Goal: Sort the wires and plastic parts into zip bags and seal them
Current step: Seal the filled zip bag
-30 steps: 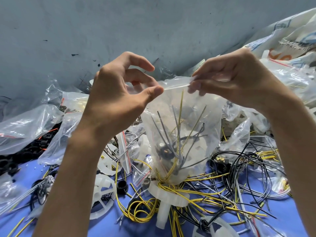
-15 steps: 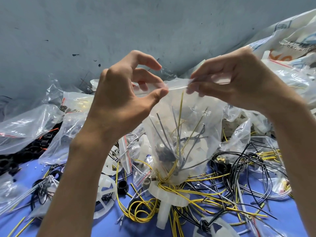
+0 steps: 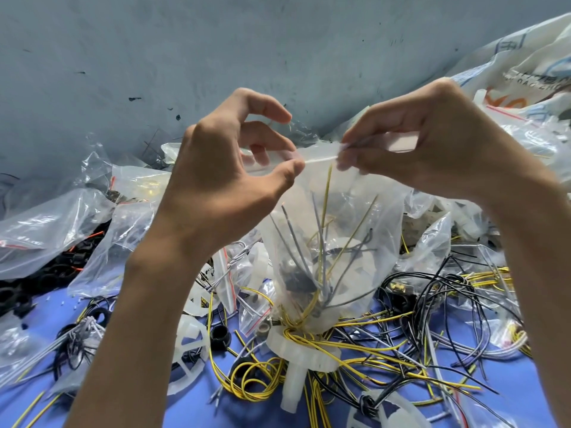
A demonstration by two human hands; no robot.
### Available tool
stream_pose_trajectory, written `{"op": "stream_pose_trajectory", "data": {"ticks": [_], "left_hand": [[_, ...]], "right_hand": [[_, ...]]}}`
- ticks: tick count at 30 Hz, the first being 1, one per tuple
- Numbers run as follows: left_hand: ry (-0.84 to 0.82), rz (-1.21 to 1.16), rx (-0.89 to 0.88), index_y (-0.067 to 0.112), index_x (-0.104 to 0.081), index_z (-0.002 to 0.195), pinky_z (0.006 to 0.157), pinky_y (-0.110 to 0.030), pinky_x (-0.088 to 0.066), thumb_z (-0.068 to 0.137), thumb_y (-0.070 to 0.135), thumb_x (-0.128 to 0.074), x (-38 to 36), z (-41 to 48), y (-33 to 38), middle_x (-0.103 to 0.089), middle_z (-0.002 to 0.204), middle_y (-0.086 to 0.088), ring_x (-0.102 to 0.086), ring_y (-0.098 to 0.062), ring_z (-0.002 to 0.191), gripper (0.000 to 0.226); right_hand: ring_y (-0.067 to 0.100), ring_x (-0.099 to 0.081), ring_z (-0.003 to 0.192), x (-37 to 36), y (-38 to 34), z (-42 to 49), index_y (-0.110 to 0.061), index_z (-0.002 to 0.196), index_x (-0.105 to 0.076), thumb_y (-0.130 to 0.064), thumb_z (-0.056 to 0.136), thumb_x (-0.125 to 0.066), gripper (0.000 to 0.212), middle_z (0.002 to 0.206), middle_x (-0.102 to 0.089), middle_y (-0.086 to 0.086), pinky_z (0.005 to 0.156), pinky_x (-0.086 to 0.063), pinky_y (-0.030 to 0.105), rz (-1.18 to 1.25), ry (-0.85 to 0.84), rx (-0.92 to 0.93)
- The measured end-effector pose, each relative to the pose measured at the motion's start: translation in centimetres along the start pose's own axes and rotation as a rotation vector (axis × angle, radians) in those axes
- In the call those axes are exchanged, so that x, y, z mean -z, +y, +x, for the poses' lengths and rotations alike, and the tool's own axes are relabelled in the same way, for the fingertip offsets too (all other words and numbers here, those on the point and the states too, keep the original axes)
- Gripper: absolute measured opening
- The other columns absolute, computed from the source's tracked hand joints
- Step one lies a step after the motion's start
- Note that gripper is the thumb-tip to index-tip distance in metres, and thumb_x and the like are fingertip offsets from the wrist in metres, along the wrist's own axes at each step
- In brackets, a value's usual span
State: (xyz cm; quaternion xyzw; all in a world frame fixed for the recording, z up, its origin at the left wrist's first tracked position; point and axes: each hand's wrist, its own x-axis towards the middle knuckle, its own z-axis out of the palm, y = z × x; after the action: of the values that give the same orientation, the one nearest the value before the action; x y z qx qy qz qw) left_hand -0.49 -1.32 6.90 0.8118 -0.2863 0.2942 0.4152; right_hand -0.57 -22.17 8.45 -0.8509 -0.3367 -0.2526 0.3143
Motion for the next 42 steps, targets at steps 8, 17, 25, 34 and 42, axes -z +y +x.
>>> {"op": "stream_pose_trajectory", "data": {"ticks": [8, 17, 25, 34, 42], "left_hand": [[0.025, 0.071, -0.017, 0.029, -0.056, 0.097, 0.072, -0.023, -0.050, 0.074, 0.023, -0.079, -0.4, -0.1, 0.4, -0.067, 0.075, 0.021, -0.059, -0.005, 0.069, 0.033], [0.047, 0.086, -0.025, 0.030, -0.052, 0.096, 0.067, -0.011, -0.045, 0.073, 0.025, -0.076, -0.6, -0.1, 0.6, -0.065, 0.073, 0.025, -0.059, 0.000, 0.071, 0.034], [0.041, 0.122, -0.048, 0.028, -0.057, 0.095, 0.069, -0.010, -0.043, 0.073, 0.025, -0.077, -1.1, -0.2, 1.0, -0.065, 0.074, 0.025, -0.058, 0.002, 0.071, 0.030], [0.013, 0.065, -0.053, 0.029, -0.051, 0.094, 0.069, -0.013, -0.043, 0.070, 0.025, -0.072, -1.2, -0.2, 1.3, -0.066, 0.074, 0.025, -0.058, -0.005, 0.072, 0.031], [0.011, 0.102, -0.055, 0.030, -0.055, 0.097, 0.068, -0.011, -0.044, 0.072, 0.026, -0.074, -1.1, -0.1, 1.2, -0.065, 0.076, 0.023, -0.059, 0.000, 0.071, 0.031]], "right_hand": [[0.016, -0.065, 0.067, -0.4, 0.0, 0.2, -0.025, 0.083, -0.070, -0.016, 0.080, -0.073, 0.010, 0.073, -0.072, 0.000, 0.069, -0.055, 0.025, -0.033, -0.001, 0.018], [0.013, -0.065, 0.071, -0.5, 0.0, 0.2, -0.024, 0.081, -0.070, -0.022, 0.078, -0.069, 0.003, 0.073, -0.070, -0.007, 0.069, -0.053, 0.017, -0.041, 0.004, 0.036], [0.013, -0.064, 0.071, -0.9, -0.2, 0.4, -0.014, 0.082, -0.074, -0.024, 0.078, -0.068, 0.013, 0.071, -0.071, 0.000, 0.067, -0.050, 0.022, -0.079, 0.005, 0.041], [0.017, -0.059, 0.060, -0.7, -0.3, 0.3, -0.011, 0.077, -0.072, -0.021, 0.081, -0.066, 0.012, 0.064, -0.067, 0.006, 0.061, -0.050, 0.028, -0.126, -0.022, 0.118], [0.009, -0.062, 0.071, -1.2, -0.4, 0.5, -0.009, 0.084, -0.074, -0.023, 0.081, -0.065, 0.016, 0.070, -0.070, 0.000, 0.065, -0.051, 0.028, -0.139, -0.015, 0.099]]}}
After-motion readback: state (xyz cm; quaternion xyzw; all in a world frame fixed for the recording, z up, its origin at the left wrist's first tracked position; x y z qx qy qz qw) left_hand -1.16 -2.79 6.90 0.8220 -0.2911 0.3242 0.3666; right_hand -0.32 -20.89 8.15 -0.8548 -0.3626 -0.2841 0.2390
